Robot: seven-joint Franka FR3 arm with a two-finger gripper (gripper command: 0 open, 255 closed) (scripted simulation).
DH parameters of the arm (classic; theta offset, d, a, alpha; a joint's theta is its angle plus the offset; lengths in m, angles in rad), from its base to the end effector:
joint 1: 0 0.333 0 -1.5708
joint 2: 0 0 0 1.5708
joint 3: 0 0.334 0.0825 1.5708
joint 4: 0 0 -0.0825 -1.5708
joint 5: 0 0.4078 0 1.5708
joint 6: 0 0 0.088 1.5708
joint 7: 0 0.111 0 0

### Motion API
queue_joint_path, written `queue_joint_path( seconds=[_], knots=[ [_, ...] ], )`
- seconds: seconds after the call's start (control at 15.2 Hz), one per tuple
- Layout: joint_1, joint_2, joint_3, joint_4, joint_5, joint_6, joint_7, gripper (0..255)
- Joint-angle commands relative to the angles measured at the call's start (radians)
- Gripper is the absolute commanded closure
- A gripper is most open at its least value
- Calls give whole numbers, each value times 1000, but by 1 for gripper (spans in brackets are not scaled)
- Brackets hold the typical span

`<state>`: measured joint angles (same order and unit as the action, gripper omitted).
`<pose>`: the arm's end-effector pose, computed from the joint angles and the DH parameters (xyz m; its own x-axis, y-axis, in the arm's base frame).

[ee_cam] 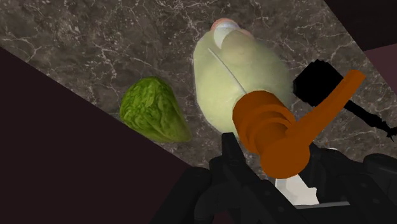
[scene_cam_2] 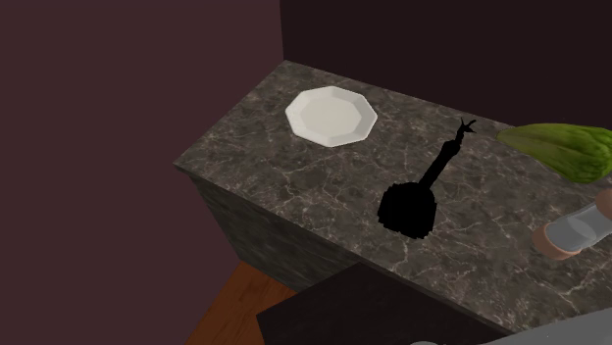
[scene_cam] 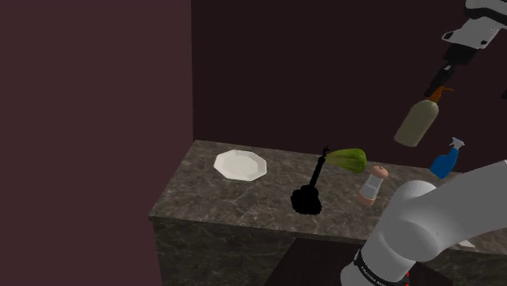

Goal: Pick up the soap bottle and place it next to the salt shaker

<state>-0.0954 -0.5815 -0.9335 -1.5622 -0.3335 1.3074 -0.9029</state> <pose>0.0352 -0.4702 0.7415 0.9724 -0.1668 0.1630 -0.1646 -0.9860 -0.0267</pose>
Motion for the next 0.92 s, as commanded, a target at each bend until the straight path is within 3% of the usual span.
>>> queue_joint_path(
  seconds=[0.0,0.26,0.4,0.46,0.86],
  knots=[
    [41,32,-89,70,-2,-14,-66,255],
    [187,88,-316,223,0,-42,-182,255],
    [307,96,-457,318,-12,-67,-231,255],
    [414,86,-563,401,-33,-93,-261,255],
    [278,60,-463,235,-39,6,-246,255]
  ],
)
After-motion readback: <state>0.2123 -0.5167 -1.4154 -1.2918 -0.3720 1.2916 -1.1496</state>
